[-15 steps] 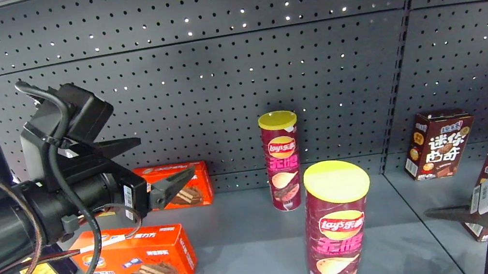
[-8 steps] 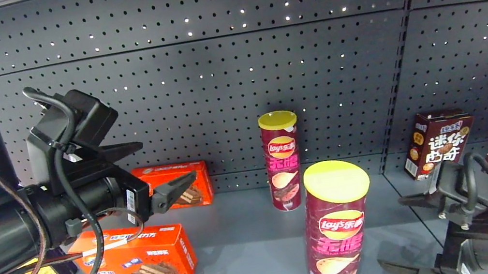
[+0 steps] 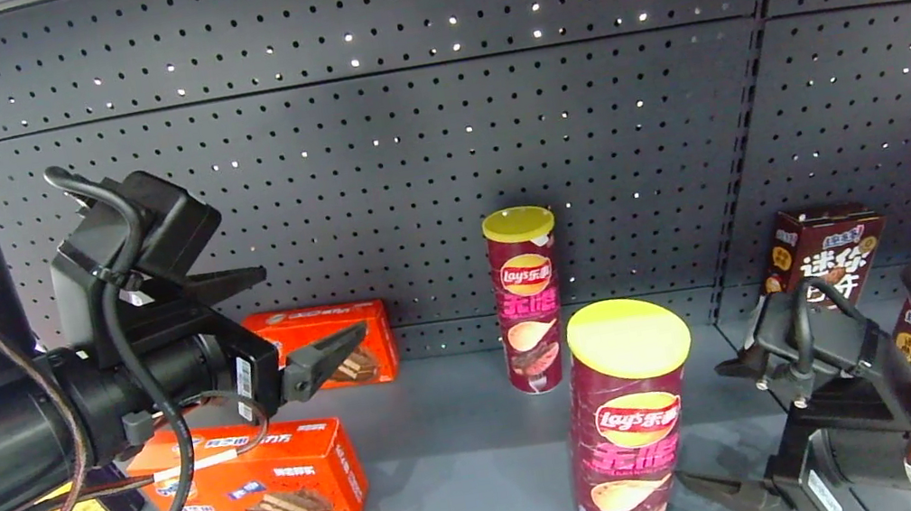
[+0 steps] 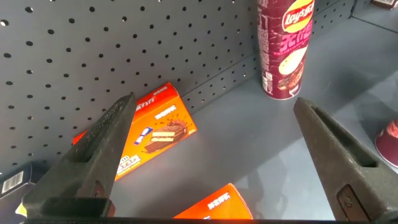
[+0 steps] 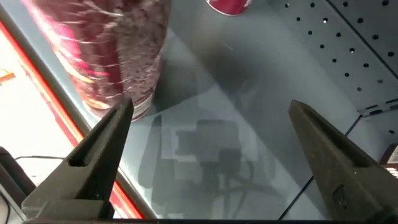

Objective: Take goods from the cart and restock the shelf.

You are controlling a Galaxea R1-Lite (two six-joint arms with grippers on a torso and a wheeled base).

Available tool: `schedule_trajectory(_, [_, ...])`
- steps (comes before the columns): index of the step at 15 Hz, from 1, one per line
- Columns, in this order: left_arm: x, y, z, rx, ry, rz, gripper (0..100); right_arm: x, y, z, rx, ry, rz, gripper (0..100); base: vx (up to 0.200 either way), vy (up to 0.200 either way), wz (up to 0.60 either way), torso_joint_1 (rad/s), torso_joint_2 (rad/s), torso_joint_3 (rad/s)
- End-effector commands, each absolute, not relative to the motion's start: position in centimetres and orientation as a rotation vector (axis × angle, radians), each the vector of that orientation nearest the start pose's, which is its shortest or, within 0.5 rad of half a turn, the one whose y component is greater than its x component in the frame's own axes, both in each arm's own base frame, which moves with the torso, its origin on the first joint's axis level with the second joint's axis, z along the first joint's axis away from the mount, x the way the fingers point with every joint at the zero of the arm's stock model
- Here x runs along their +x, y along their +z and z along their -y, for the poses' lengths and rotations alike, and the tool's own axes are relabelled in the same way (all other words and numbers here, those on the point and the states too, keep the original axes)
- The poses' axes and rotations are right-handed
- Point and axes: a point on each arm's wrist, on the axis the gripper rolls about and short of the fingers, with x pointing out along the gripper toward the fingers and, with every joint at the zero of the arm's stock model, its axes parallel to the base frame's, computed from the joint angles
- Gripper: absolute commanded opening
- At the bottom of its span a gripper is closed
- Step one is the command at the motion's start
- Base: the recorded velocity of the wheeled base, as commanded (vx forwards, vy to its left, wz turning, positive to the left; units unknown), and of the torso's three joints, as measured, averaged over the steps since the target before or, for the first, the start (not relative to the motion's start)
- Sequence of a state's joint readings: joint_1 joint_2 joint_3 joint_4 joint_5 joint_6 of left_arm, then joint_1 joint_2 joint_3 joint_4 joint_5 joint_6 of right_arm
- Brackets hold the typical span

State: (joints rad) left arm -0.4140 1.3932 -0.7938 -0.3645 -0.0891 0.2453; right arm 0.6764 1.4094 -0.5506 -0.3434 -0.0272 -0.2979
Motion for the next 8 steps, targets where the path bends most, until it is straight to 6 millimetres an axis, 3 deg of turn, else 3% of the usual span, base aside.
schedule_trajectory(1, [21.32,23.52,9.59,0.278,-0.527,-0.172,100,16.73,16.14,-13.31,-0.465,0.705,-0.402,100,0.0,0.0,0.0,0.0,0.0,0.0])
schedule_trajectory(8, [21.33,23.52,9.56,0.277,-0.526,-0.172,100,17.41,15.86,-13.85,-0.47,0.707,-0.416,100,0.0,0.0,0.0,0.0,0.0,0.0])
